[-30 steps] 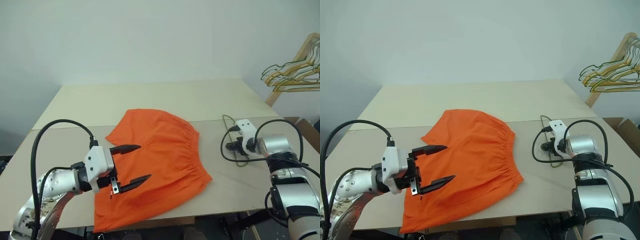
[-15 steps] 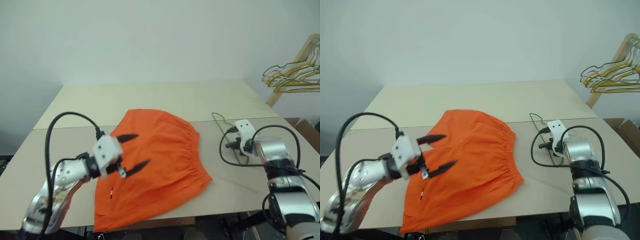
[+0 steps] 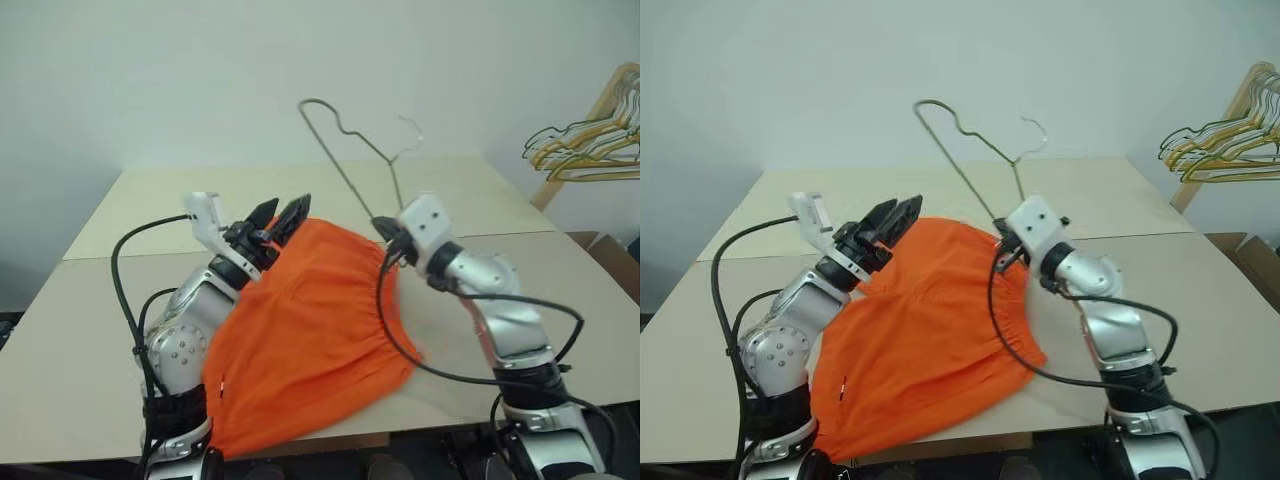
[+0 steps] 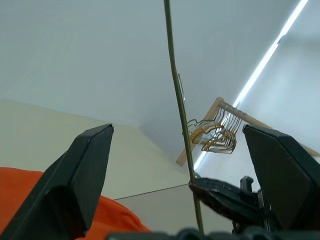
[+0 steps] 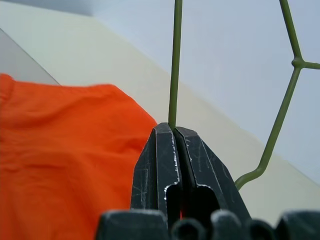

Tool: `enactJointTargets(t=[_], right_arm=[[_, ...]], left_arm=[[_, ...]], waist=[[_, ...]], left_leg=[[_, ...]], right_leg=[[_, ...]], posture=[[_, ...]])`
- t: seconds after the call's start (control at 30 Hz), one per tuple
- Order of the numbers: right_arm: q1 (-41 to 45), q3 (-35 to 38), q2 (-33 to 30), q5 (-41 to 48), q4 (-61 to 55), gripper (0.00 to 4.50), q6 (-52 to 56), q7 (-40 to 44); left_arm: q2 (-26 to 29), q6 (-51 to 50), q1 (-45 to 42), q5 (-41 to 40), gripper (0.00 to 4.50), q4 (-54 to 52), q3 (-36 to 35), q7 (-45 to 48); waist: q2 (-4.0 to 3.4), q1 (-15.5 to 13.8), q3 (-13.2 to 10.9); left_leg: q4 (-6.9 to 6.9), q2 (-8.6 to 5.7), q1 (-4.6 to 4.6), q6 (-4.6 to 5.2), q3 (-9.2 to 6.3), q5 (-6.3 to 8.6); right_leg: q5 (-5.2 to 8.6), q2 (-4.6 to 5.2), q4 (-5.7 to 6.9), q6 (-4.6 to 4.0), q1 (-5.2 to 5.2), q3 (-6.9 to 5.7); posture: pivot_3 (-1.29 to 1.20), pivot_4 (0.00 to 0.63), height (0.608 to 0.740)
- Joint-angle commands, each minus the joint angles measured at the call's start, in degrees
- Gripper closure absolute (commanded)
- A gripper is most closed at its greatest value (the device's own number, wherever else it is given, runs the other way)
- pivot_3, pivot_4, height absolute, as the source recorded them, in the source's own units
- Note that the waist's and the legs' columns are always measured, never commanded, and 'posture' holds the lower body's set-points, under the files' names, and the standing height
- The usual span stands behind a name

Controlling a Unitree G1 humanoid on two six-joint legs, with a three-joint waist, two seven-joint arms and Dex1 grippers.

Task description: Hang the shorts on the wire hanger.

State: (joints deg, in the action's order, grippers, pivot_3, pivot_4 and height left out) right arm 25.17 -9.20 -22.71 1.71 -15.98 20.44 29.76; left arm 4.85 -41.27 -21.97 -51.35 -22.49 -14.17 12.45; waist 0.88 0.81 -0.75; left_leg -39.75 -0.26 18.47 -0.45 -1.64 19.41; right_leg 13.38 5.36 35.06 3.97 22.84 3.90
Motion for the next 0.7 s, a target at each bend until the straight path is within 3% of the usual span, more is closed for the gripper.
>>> enactJointTargets(t=[0.03, 0.33, 0.43, 0.7], right_arm=[[-0.7, -0.8, 0.3, -1.5, -2.4, 4.47, -7.8, -0.5], [-1.6, -2.7, 0.8, -2.8, -1.2, 4.47, -14.5, 0.9], [-2.5, -3.4, 0.1, -3.6, -0.8, 4.50, -17.3, 1.7], [-3.0, -3.4, 0.6, -5.7, 0.2, 4.50, -17.8, 0.7]], left_arm=[[-0.1, 1.2, -0.9, -1.7, 0.00, -0.7, 0.5, 0.2], [-0.4, 3.2, -1.3, -0.9, 0.00, 0.3, 1.7, -0.4], [-0.4, 4.2, -0.9, -0.4, 0.52, 0.1, 2.4, 0.3], [-1.3, 6.8, -0.2, -1.0, 3.06, -0.1, 2.3, 0.1]], waist=[[0.02, -0.1, 0.0], [0.03, 0.0, 0.0], [0.03, 0.0, 0.0], [0.04, 0.0, 0.0]], left_leg=[[0.00, -0.02, 0.01, -0.02, 0.04, -0.01], [0.00, -0.01, -0.09, -0.04, 0.17, -0.02], [0.00, -0.02, -0.09, -0.04, 0.18, -0.02], [-0.01, -0.01, -0.12, 0.03, 0.21, 0.02]], right_leg=[[0.00, 0.02, -0.02, 0.01, -0.01, 0.00], [-0.01, -0.05, -0.06, 0.01, -0.16, -0.02], [-0.01, -0.04, -0.10, 0.01, -0.18, -0.02], [-0.01, -0.05, -0.11, 0.00, -0.24, -0.04]], posture=[[0.04, 0.000, 0.740], [0.04, 0.000, 0.740], [0.03, 0.000, 0.740], [0.02, 0.000, 0.740]])
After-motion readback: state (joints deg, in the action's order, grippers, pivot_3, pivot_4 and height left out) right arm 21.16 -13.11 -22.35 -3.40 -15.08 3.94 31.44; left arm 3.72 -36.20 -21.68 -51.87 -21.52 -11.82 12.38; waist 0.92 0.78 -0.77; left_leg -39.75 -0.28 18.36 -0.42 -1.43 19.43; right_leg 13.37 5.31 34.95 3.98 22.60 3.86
